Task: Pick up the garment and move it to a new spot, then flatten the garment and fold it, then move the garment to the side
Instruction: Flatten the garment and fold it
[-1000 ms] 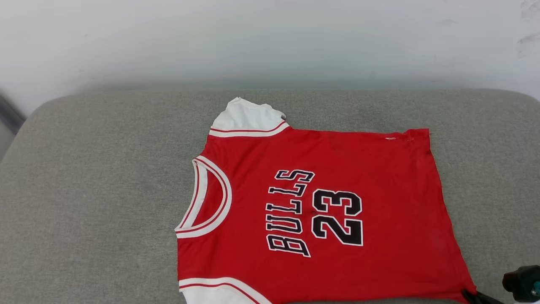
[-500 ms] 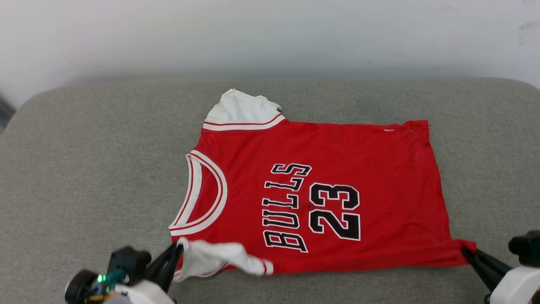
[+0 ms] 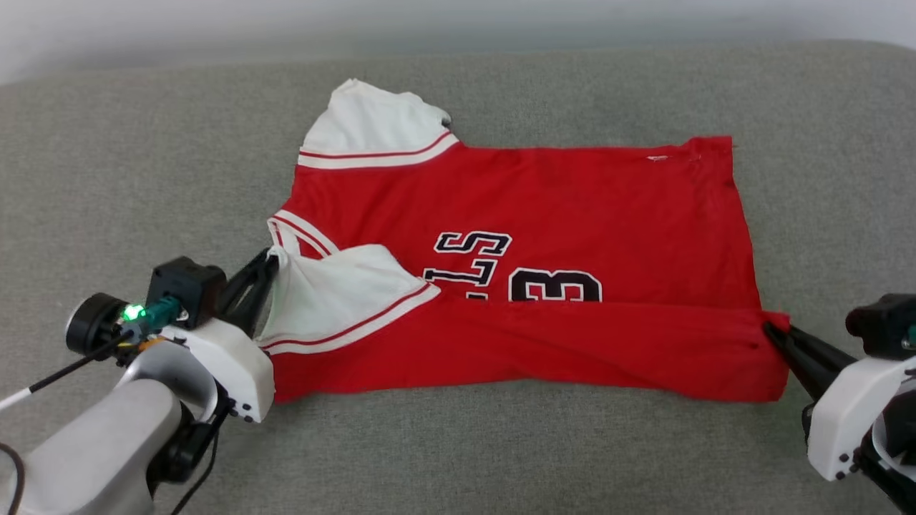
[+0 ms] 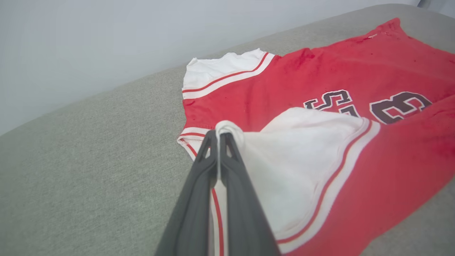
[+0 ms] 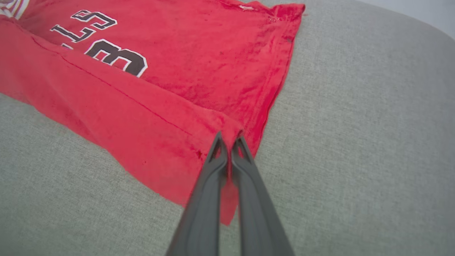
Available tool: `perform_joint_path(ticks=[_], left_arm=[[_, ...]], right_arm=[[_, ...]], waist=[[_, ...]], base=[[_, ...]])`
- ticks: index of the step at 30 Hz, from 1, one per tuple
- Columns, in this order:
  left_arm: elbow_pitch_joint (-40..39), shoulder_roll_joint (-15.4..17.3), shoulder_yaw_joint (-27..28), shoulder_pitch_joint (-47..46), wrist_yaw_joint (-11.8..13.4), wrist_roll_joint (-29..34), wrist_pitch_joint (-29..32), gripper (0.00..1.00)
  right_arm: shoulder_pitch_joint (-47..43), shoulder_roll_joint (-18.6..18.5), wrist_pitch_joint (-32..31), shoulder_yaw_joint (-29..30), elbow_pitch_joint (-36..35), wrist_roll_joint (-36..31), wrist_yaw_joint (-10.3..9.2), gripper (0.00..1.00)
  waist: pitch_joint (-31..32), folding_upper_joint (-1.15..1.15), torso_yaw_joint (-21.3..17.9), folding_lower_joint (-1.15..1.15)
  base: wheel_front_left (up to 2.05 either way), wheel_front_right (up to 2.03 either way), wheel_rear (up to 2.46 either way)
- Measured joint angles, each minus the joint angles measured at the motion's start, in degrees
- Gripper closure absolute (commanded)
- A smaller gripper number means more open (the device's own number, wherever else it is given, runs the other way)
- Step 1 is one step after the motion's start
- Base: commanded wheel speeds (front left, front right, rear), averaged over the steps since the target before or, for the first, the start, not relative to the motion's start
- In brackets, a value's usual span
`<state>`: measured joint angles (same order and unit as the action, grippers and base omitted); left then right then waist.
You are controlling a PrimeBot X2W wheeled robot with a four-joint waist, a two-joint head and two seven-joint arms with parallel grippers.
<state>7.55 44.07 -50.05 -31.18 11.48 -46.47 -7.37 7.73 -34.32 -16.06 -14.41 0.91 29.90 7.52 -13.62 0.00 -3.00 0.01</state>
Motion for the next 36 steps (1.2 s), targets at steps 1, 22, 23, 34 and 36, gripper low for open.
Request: perform_joint_path(ticks=[1, 22, 23, 34, 36], left_arm=[[0.98, -0.02, 0.13, -0.88, -0.41, 0.12, 0.19, 1.0], [17.46, -5.67, -1.85, -6.72, -7.92, -0.32, 0.11, 0.0], [17.46, -5.64, -1.79, -6.73, -7.97, -0.35, 0.1, 0.0], [8.82, 0.34, 0.25, -12.22, -8.99, -4.46, 11.25, 0.0], [6.67, 1.9, 0.03, -13.65, -9.43, -5.82, 16.62, 0.0]], right_arm=[[1.18, 0.03, -0.09, -0.52, 0.78, -0.12, 0.0, 1.0], [12.32, 0.37, 4.11, -8.62, 15.62, 3.93, 0.0, 0.0], [12.14, 0.22, 4.5, -8.67, 15.51, 3.94, 0.0, 0.0], [7.88, -1.49, 5.06, -4.87, 10.23, 3.82, 0.0, 0.0], [7.21, -1.32, 4.54, -4.34, 9.39, 3.43, 0.0, 0.0]], waist=[[-0.9, 0.0, -0.2, 0.0], [-6.62, 0.0, -0.84, 0.0], [-6.09, 0.0, -0.67, 0.0], [-1.02, 0.0, 1.36, 0.0], [-0.67, 0.0, 1.56, 0.0]], base=[[0.0, 0.0, 0.0], [0.0, 0.0, 0.0], [0.0, 0.0, 0.0], [0.0, 0.0, 0.0], [0.0, 0.0, 0.0]])
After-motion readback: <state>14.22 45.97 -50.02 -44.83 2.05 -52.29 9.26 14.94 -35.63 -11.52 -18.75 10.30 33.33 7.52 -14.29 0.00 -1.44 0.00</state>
